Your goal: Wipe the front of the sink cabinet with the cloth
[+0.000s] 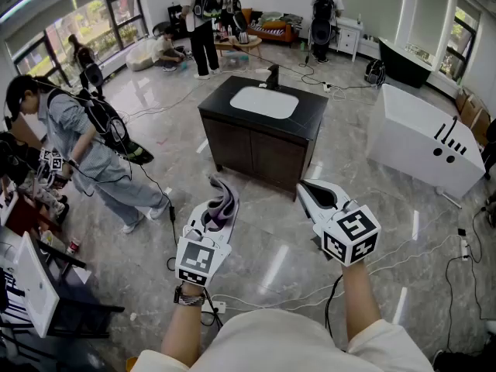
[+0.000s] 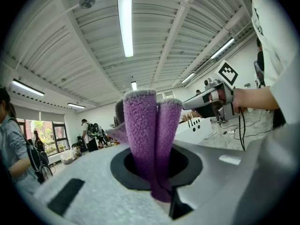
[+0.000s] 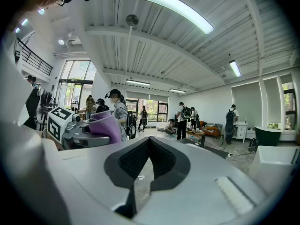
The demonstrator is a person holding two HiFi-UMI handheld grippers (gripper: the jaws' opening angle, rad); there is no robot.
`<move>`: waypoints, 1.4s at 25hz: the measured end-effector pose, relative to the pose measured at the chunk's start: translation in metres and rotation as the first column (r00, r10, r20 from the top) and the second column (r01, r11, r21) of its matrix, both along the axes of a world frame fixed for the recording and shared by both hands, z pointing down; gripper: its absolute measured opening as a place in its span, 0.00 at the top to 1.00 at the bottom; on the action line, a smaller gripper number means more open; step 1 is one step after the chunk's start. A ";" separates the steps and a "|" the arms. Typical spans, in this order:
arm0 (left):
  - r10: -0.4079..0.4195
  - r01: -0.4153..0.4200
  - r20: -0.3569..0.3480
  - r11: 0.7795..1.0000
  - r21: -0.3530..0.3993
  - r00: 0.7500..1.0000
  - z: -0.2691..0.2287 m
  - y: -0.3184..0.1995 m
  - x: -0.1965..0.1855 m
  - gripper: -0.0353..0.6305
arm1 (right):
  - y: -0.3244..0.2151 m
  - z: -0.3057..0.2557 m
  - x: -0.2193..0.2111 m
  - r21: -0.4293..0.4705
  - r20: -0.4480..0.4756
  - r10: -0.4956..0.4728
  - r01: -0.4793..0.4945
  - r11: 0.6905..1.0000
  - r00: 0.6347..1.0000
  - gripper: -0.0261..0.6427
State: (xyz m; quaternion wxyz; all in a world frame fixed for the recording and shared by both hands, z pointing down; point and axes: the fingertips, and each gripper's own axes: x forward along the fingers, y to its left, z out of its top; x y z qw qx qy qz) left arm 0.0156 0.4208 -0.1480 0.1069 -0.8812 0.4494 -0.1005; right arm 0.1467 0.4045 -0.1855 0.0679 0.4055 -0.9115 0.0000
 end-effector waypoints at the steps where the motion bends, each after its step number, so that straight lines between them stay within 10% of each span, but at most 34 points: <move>1: 0.003 -0.003 0.002 1.000 0.000 1.000 0.001 0.000 0.001 0.88 | 0.000 0.001 0.000 -0.002 0.003 0.001 -0.001 1.000 1.000 0.95; 35: -0.034 0.034 0.014 0.997 -0.062 0.999 0.016 0.029 0.068 0.88 | 0.024 0.005 0.070 0.008 0.073 -0.006 0.005 1.000 0.997 0.95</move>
